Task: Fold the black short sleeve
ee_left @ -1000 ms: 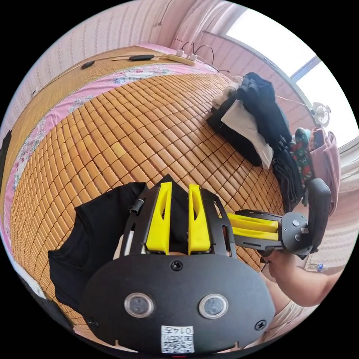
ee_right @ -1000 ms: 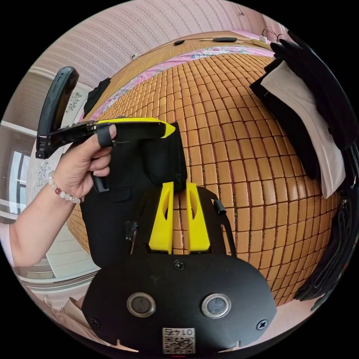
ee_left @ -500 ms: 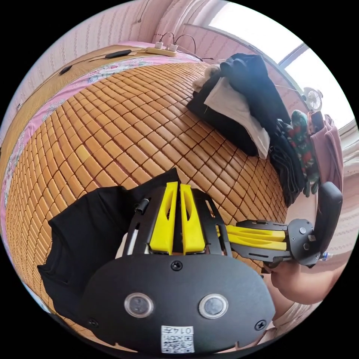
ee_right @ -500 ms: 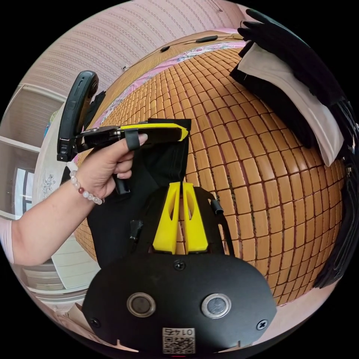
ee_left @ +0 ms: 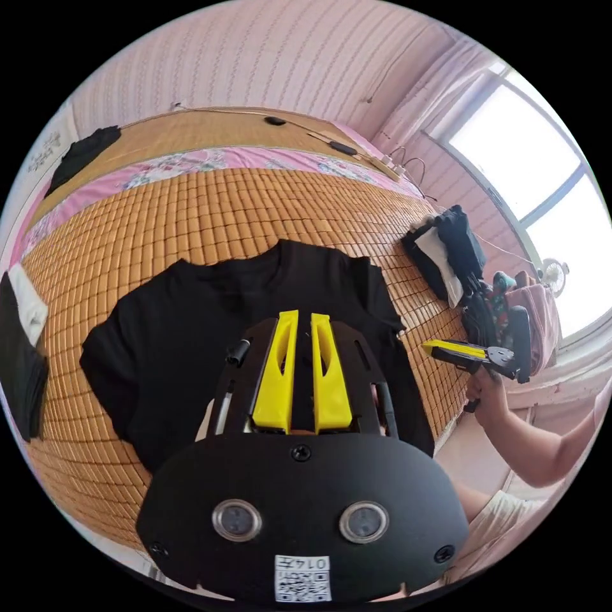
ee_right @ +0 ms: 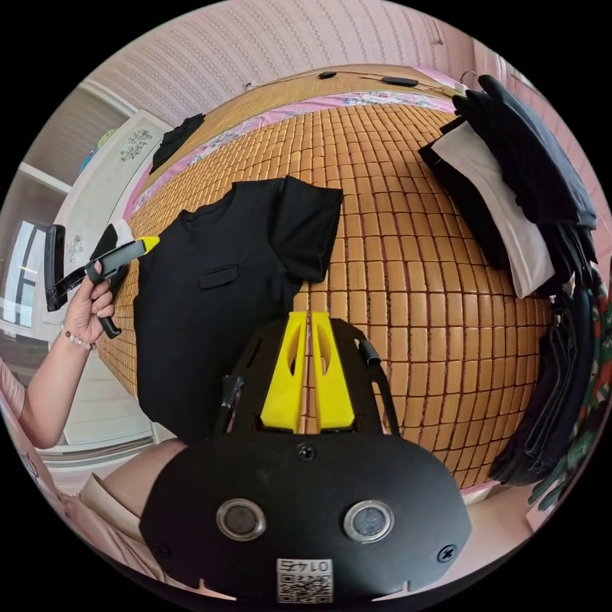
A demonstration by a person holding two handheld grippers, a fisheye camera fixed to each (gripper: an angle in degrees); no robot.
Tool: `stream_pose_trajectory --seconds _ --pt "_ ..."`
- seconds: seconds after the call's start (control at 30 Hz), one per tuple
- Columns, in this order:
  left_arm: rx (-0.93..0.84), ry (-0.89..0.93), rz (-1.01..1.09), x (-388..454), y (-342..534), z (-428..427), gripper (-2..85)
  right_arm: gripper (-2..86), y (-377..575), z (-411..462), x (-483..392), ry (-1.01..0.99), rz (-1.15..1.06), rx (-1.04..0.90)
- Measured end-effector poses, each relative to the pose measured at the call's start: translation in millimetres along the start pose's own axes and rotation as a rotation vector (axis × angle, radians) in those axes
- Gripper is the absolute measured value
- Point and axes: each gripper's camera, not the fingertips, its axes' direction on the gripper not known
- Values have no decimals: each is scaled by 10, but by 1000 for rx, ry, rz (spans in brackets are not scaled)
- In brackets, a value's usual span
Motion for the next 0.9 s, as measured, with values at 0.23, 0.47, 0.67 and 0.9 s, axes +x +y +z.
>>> stream_pose_trajectory --seconds 0.23,0.47,0.67,0.9 --pt "16 -95 -310 -909 961 -472 44 6 -214 251 -856 -30 -221 -80" --pt "112 -118 -498 -1576 1506 -780 38 13 -727 669 -2234 -132 -549 -110" --pt "206 -82 -632 -2020 1742 -900 20 40 -1134 1089 -3404 -193 -751 -151" --pt "187 -11 -671 -2317 1865 -815 57 78 -1346 1606 -4433 -70 -925 -195"
